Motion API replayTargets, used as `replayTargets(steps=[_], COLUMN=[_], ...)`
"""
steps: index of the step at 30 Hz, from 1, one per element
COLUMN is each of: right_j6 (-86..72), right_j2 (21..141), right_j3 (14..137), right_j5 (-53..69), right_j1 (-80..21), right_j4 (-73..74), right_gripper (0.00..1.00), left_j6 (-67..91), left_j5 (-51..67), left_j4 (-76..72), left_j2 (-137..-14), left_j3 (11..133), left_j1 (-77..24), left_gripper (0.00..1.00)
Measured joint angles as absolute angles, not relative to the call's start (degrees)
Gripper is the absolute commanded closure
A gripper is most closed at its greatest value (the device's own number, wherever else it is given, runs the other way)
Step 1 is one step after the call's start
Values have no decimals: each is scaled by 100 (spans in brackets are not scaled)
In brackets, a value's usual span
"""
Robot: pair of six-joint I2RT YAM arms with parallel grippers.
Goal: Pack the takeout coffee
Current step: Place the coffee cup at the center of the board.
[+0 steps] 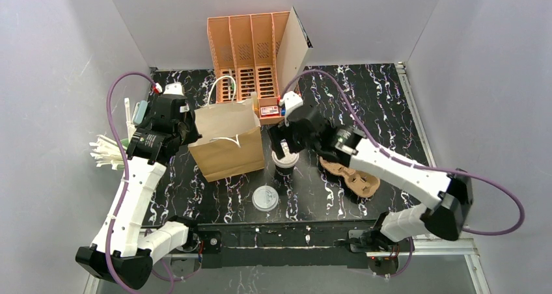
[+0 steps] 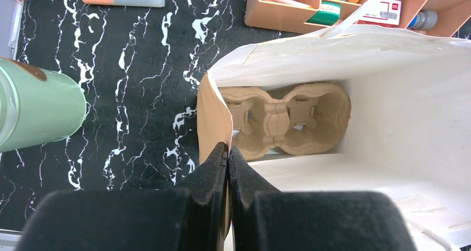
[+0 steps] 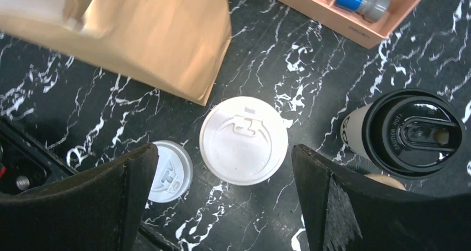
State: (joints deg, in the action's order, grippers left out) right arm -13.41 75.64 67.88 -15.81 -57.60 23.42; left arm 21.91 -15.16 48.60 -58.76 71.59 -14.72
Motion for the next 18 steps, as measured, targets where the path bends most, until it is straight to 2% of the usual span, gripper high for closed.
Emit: replayTargets(steps=[6,13,18], right_j6=[-2008,-2300,-2408], right_j2=[8895,9625,9835], right_j3=[8374,8750,9015], right_j5=[-1474,-1361,-1358], right_j1=[-5426,-5411,-5411], right_j4=[3951,5050,5262], right_gripper=[2,2,2], left_j6=[2191,2189,2158], left_j5=[-1468,-1431,-1483], left_j4=[4794,4792,4823], left_j2=[-5872,-5872,-5878], left_j3=[7118,7118,7131], left_j1=[-1472,-1472,-1472], left_gripper=[100,100,100])
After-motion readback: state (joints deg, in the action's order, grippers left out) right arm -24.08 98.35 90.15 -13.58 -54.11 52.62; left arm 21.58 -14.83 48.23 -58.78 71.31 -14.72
